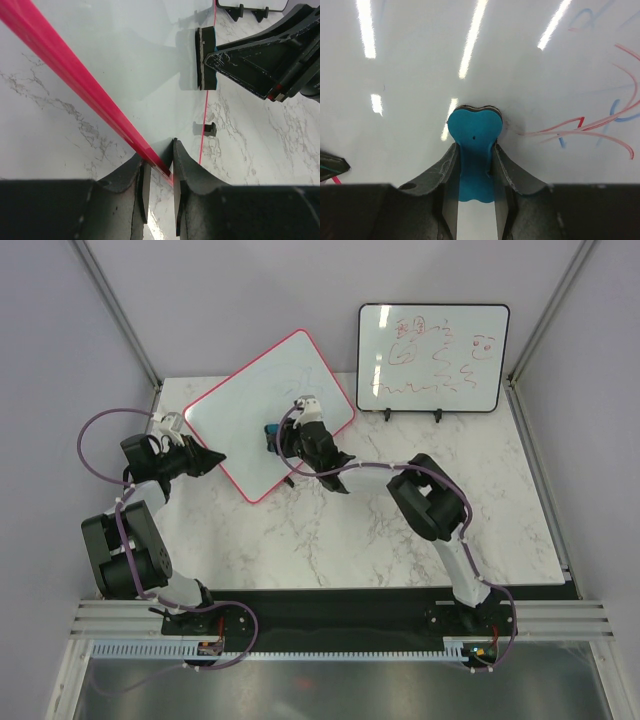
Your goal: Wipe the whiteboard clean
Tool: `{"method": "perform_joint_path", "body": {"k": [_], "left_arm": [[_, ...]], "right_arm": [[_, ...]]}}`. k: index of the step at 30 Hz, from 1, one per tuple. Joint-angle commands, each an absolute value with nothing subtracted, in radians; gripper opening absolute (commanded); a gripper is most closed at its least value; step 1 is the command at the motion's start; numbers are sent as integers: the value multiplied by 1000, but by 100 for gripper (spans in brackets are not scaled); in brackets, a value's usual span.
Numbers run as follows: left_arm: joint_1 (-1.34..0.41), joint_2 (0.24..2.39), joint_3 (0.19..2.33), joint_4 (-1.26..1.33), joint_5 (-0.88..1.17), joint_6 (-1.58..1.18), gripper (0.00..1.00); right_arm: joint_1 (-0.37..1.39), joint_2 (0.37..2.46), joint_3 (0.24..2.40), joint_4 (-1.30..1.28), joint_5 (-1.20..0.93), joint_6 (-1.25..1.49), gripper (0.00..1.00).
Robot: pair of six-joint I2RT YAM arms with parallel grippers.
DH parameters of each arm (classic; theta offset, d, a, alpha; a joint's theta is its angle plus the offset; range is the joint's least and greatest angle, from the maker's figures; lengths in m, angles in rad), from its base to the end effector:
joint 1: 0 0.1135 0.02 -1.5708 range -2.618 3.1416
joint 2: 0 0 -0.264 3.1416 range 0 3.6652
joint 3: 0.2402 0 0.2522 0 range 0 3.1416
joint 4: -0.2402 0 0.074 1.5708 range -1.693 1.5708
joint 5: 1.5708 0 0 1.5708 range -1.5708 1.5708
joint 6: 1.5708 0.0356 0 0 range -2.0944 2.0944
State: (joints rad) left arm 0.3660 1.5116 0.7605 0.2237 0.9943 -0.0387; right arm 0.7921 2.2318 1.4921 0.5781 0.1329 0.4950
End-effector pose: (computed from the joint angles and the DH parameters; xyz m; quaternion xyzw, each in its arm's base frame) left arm 0.2956 0.0813 0.2067 0.0797 0.7942 -0.3366 0.4995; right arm 0.3625 0.3607 0.1835 -0.0700 0.7582 0.3473 0.5474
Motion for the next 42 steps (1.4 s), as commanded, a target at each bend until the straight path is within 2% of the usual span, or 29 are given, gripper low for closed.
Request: {"method": "perform_joint_path", "body": {"k": [1, 9, 13, 18, 24, 27, 35, 42], "left_arm": [[360, 1463, 801, 256, 977, 87, 2], [362, 1456, 798, 236, 983, 117, 2], [360, 1453, 796, 232, 988, 123, 2], [360, 1454, 799, 229, 989, 127, 2], [362, 1456, 799, 227, 988, 126, 2], [360, 1456, 801, 225, 988, 130, 2], [360, 1465, 796, 222, 991, 133, 2], [362, 1451, 793, 206, 980, 156, 2]], "right_arm": [[746, 2255, 1505, 551, 167, 558, 0], [592, 2267, 1433, 472, 205, 762, 0], [581, 2246, 1390, 466, 279, 773, 0], [612, 2258, 1407, 503, 212, 750, 0], [747, 2255, 1485, 512, 242, 586, 0], [759, 2243, 1528, 537, 219, 574, 0], [747, 2269, 1704, 469, 254, 505, 0], [643, 2370, 1801, 364, 301, 640, 0]]}}
